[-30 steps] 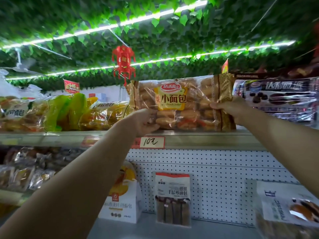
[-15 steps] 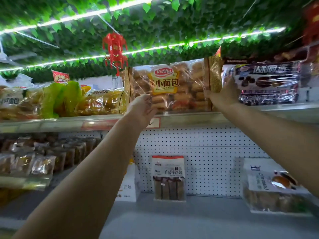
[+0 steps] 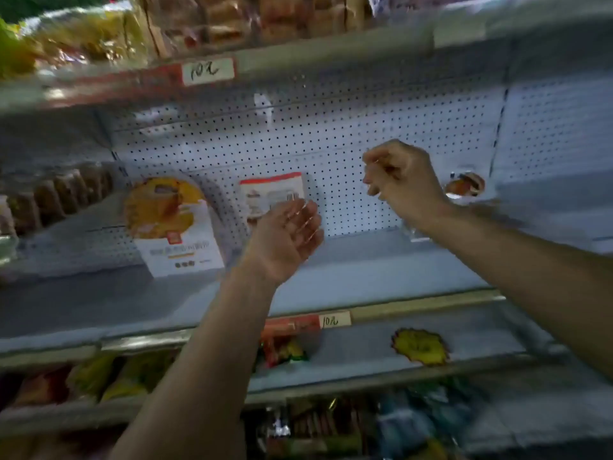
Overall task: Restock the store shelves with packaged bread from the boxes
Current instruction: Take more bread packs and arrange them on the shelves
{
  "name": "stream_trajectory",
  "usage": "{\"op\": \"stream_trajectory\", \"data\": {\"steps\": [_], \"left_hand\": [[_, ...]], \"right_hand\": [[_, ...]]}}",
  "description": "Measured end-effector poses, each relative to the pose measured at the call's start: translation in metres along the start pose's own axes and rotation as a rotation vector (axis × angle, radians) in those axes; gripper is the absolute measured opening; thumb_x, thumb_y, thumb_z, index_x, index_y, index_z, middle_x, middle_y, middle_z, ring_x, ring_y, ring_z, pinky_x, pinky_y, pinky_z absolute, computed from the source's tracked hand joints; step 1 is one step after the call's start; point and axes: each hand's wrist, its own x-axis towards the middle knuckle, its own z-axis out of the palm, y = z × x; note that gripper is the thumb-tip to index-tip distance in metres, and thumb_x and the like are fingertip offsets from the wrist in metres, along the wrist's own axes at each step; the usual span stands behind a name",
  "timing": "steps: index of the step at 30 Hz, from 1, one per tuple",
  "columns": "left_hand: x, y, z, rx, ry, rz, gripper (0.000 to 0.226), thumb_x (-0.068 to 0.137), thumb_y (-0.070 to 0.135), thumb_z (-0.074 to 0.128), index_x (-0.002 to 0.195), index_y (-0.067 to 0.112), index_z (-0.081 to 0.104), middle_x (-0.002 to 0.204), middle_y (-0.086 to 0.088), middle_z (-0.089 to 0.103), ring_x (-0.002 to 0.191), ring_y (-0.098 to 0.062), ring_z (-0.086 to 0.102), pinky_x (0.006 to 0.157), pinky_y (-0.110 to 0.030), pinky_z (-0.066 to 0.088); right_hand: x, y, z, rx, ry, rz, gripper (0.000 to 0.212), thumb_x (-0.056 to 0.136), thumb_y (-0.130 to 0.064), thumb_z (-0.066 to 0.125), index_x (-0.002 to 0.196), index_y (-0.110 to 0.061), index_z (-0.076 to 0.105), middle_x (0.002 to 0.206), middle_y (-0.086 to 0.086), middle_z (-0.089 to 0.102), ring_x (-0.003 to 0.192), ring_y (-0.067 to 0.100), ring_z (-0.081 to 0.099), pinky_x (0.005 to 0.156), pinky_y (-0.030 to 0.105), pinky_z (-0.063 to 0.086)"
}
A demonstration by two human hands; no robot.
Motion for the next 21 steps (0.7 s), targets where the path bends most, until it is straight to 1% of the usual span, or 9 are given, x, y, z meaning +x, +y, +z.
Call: {"op": "stream_trajectory", "data": {"steps": [2, 3, 7, 10, 12, 15, 17, 19, 21], "left_hand": [[0.002, -0.034, -0.009, 0.003, -0.01, -0.094, 0.018, 0.1, 0.024, 0.049, 0.104, 0.013, 0.062, 0.083, 0.0, 0.069, 0.07, -0.016, 0.063, 0.067, -0.03, 0.054], [0.002, -0.052, -0.014, 0.005, -0.008, -0.145, 0.019, 0.1, 0.025, 0.05, 0.107, 0.013, 0.063, 0.083, 0.0, 0.07, 0.069, -0.016, 0.063, 0.066, -0.03, 0.054], [-0.001, -0.136, -0.033, -0.005, 0.062, -0.347, 0.016, 0.099, 0.022, 0.049, 0.095, 0.013, 0.062, 0.081, -0.002, 0.071, 0.067, -0.017, 0.062, 0.067, -0.03, 0.052], [-0.004, -0.202, -0.052, -0.011, 0.104, -0.497, 0.015, 0.101, 0.021, 0.048, 0.097, 0.012, 0.06, 0.078, -0.002, 0.069, 0.069, -0.017, 0.059, 0.07, -0.03, 0.05], [-0.003, -0.246, -0.061, -0.015, 0.155, -0.588, 0.017, 0.102, 0.021, 0.048, 0.095, 0.011, 0.059, 0.081, -0.004, 0.068, 0.07, -0.018, 0.06, 0.069, -0.032, 0.051], [0.002, -0.323, -0.075, 0.003, 0.205, -0.7, 0.017, 0.099, 0.018, 0.052, 0.089, 0.008, 0.062, 0.083, -0.006, 0.066, 0.072, -0.019, 0.059, 0.07, -0.032, 0.051], [0.005, -0.382, -0.087, 0.018, 0.227, -0.786, 0.016, 0.098, 0.02, 0.054, 0.098, 0.006, 0.063, 0.084, -0.007, 0.066, 0.073, -0.02, 0.059, 0.067, -0.032, 0.053], [0.002, -0.437, -0.099, 0.025, 0.271, -0.865, 0.019, 0.098, 0.021, 0.055, 0.109, 0.006, 0.06, 0.084, -0.007, 0.067, 0.072, -0.02, 0.059, 0.063, -0.03, 0.053], [-0.004, -0.485, -0.108, 0.01, 0.324, -0.924, 0.017, 0.098, 0.019, 0.055, 0.108, 0.006, 0.059, 0.082, -0.008, 0.068, 0.071, -0.02, 0.06, 0.065, -0.031, 0.05]], "right_hand": [[-0.03, 0.025, -0.003, -0.015, -0.061, 0.118, 0.011, 0.096, -0.008, 0.055, 0.102, -0.003, 0.063, 0.078, 0.007, 0.064, 0.056, 0.001, 0.06, 0.051, 0.014, 0.046], [-0.045, 0.039, -0.004, -0.044, -0.11, 0.178, 0.012, 0.097, -0.011, 0.056, 0.102, -0.003, 0.063, 0.078, 0.007, 0.065, 0.056, 0.005, 0.062, 0.051, 0.017, 0.047], [-0.111, 0.102, -0.012, -0.099, -0.27, 0.417, 0.017, 0.097, -0.014, 0.056, 0.102, 0.0, 0.065, 0.079, 0.011, 0.068, 0.06, 0.018, 0.063, 0.056, 0.028, 0.05], [-0.162, 0.152, -0.024, -0.064, -0.318, 0.602, 0.017, 0.096, -0.014, 0.058, 0.101, -0.001, 0.067, 0.08, 0.015, 0.068, 0.058, 0.015, 0.062, 0.052, 0.021, 0.05], [-0.197, 0.193, -0.031, -0.021, -0.328, 0.744, 0.016, 0.096, -0.015, 0.06, 0.098, -0.001, 0.067, 0.078, 0.015, 0.066, 0.058, 0.017, 0.06, 0.051, 0.019, 0.049], [-0.259, 0.267, -0.043, -0.007, -0.301, 0.967, 0.011, 0.095, -0.014, 0.061, 0.093, -0.004, 0.064, 0.071, 0.009, 0.063, 0.056, 0.017, 0.055, 0.048, 0.021, 0.045], [-0.314, 0.317, -0.052, -0.027, -0.272, 1.122, 0.008, 0.094, -0.014, 0.062, 0.088, -0.009, 0.064, 0.068, 0.007, 0.062, 0.051, 0.012, 0.055, 0.047, 0.021, 0.042], [-0.369, 0.36, -0.06, -0.061, -0.245, 1.267, 0.013, 0.095, -0.017, 0.061, 0.082, -0.018, 0.063, 0.071, 0.006, 0.065, 0.054, 0.012, 0.056, 0.05, 0.022, 0.042], [-0.415, 0.395, -0.067, -0.086, -0.211, 1.377, 0.017, 0.096, -0.016, 0.058, 0.08, -0.016, 0.063, 0.073, 0.007, 0.064, 0.058, 0.015, 0.055, 0.054, 0.023, 0.04]]}}
